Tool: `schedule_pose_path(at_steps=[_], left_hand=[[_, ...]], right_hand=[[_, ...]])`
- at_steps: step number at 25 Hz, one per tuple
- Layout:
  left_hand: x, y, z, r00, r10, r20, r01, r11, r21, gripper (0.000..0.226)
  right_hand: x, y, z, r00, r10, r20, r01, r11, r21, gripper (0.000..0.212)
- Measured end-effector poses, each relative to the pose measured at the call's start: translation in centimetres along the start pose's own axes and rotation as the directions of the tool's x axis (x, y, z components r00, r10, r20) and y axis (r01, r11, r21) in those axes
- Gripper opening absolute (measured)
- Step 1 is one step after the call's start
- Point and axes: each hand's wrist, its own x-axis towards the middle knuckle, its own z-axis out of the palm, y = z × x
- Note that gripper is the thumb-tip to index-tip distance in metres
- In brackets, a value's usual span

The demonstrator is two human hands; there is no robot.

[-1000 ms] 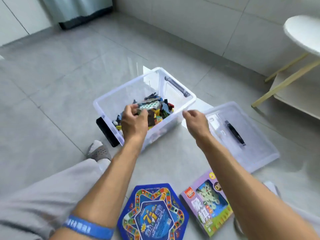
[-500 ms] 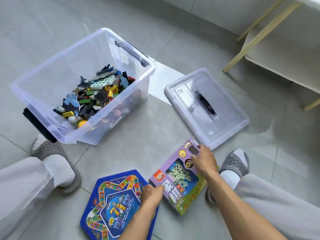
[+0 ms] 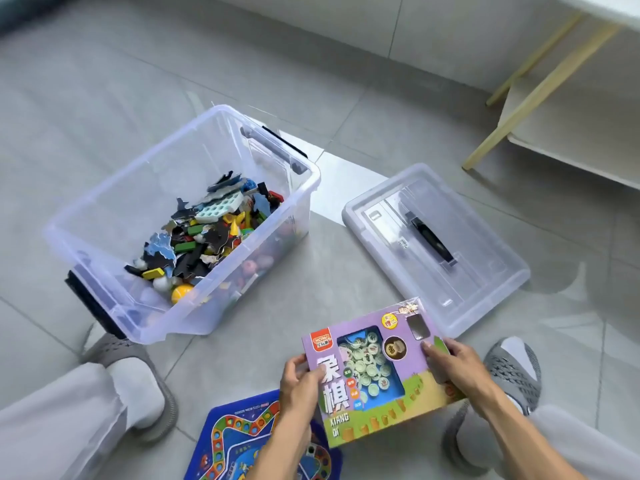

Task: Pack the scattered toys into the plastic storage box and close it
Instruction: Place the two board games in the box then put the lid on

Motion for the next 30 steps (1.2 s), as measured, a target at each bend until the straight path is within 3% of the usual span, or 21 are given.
schedule_pose_path(at_steps=[4,7,8,9,10,11,12,14,16,19,22,24,27,30], left_hand=[[-1.4,5.5,-2.9,0.989,0.146,0.021,-0.142,0.982,-0.124,0.034],[-3.1,10.8,-5.2,0.907,0.421,-0.024,-0.420,0.907,0.032,0.026],[-3.4,12.9,-6.0,0.817,0.574,-0.056,-0.558,0.811,0.176,0.023],[-3.4,15.0,-7.1,0.667,0.742,-0.074,-0.667,0.638,0.385,0.025],[-2.9,16.6,-8.3,0.505,0.862,-0.035,-0.673,0.419,0.609,0.033],[-1.7,17.5,-9.8,0.420,0.907,0.027,-0.584,0.248,0.773,0.045],[-0.5,17.9,-11.3,0.475,0.878,0.061,-0.479,0.200,0.855,0.057],[1.7,16.6,-13.1,0.649,0.753,0.107,-0.409,0.228,0.884,0.059],[2.9,14.2,-13.5,0.605,0.778,0.168,-0.470,0.179,0.864,0.039],[2.0,13.4,-13.9,0.555,0.815,0.168,-0.573,0.228,0.787,0.030],[0.8,12.6,-15.8,0.615,0.745,0.259,-0.638,0.277,0.719,0.037],[0.3,11.2,-16.8,0.613,0.710,0.348,-0.682,0.253,0.686,0.038],[0.5,8.9,-18.2,0.460,0.814,0.353,-0.660,0.047,0.750,0.040],[1.2,7.4,-19.0,0.376,0.860,0.345,-0.581,-0.072,0.811,0.044]], right_hand=[[-4.1,-6.9,0.8,0.989,-0.109,0.100,0.074,0.950,0.305,0.033],[-6.9,-11.8,1.3,0.980,-0.201,0.013,0.180,0.903,0.389,0.033],[-7.6,-13.0,1.4,0.977,-0.209,-0.035,0.203,0.879,0.431,0.032],[-8.5,-14.1,1.4,0.973,-0.218,-0.069,0.224,0.845,0.486,0.032],[-9.6,-15.0,1.3,0.971,-0.218,-0.097,0.236,0.808,0.540,0.032],[-10.6,-15.6,1.2,0.969,-0.213,-0.122,0.244,0.775,0.584,0.031],[-11.6,-15.9,1.0,0.969,-0.209,-0.134,0.247,0.751,0.612,0.029],[-13.4,-16.3,0.4,0.968,-0.211,-0.138,0.250,0.714,0.654,0.026],[-14.6,-16.7,0.1,0.965,-0.219,-0.142,0.257,0.702,0.665,0.027],[-15.6,-17.8,0.2,0.962,-0.221,-0.158,0.270,0.724,0.635,0.031],[-15.3,-20.1,1.4,0.959,-0.255,-0.125,0.278,0.749,0.602,0.033],[-14.3,-22.1,3.2,0.955,-0.268,-0.128,0.291,0.760,0.581,0.029],[-11.5,-24.2,7.8,0.968,-0.229,-0.106,0.251,0.819,0.517,0.025],[-7.3,-23.7,12.2,0.976,-0.192,-0.102,0.216,0.917,0.334,0.030]])
